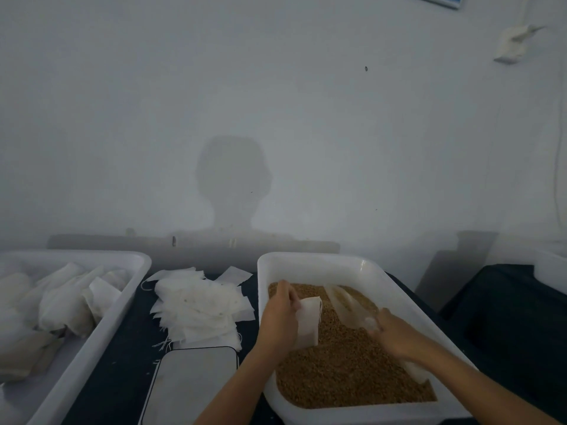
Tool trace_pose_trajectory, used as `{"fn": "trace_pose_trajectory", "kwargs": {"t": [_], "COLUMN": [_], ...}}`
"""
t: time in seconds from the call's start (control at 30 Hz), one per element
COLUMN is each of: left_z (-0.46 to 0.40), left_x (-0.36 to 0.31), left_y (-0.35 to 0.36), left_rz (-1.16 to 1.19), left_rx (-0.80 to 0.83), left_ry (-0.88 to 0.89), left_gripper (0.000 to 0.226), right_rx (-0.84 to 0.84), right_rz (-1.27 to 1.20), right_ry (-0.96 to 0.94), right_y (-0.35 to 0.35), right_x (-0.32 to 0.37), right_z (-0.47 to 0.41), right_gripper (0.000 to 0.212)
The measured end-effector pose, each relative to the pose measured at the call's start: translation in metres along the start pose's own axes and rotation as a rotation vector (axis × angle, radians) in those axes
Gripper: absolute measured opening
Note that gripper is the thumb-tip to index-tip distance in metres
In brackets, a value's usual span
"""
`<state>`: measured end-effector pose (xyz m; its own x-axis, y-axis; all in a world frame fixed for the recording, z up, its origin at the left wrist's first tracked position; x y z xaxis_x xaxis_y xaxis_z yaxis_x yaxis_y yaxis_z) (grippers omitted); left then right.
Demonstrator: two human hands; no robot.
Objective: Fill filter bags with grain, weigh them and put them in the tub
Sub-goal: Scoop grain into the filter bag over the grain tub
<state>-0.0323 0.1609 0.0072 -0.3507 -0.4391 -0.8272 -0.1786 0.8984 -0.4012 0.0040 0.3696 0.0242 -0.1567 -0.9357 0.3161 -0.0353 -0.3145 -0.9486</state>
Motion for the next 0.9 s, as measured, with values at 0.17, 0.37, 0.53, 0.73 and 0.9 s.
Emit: {"fn": "trace_pose_trajectory", "kwargs": {"t": [0.17,0.37,0.53,0.73,0.9], "left_z": [-0.001,-0.003,-0.001,0.002,0.006], "left_x": [0.001,0.002,0.000,-0.004,-0.008], "left_y": [-0.001,0.000,0.000,-0.003,-0.005], "left_rz": [0.073,0.029,0.014,0.064,0.098], "left_rx": [-0.032,-0.006,0.014,0.028,0.048], "left_ry": [-0.030,-0.031,-0.021,-0.025,-0.015], "left_gripper": [0.030,0.031,0.027,0.028,0.031], "right_rx": [0.033,0.022,-0.102,0.019,-0.012], "right_rz": [0.077,0.214,0.125,-0.758,-0.891], "right_ry": [-0.025,0.007,-0.100,-0.065,0.033], "right_y": [0.028,0.047,0.038,0.024,0.030], "right_x": [0.017,0.027,0.035,0.053,0.058], "right_z": [-0.007,-0.007,-0.001,0.007,0.013], "right_gripper": [0.033,0.047,0.043,0.032,0.017]}}
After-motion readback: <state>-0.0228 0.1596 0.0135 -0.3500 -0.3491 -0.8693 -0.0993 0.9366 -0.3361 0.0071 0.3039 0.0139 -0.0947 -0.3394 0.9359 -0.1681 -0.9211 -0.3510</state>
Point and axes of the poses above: each hand's wrist, its own z-axis away from the middle knuckle, its own y-axis out of the palm, x = y × z, the point moved 2 cm from there along -z, towards the middle knuckle, and after that the axes turned 8 degrees about -x, right-handed, at the moved point
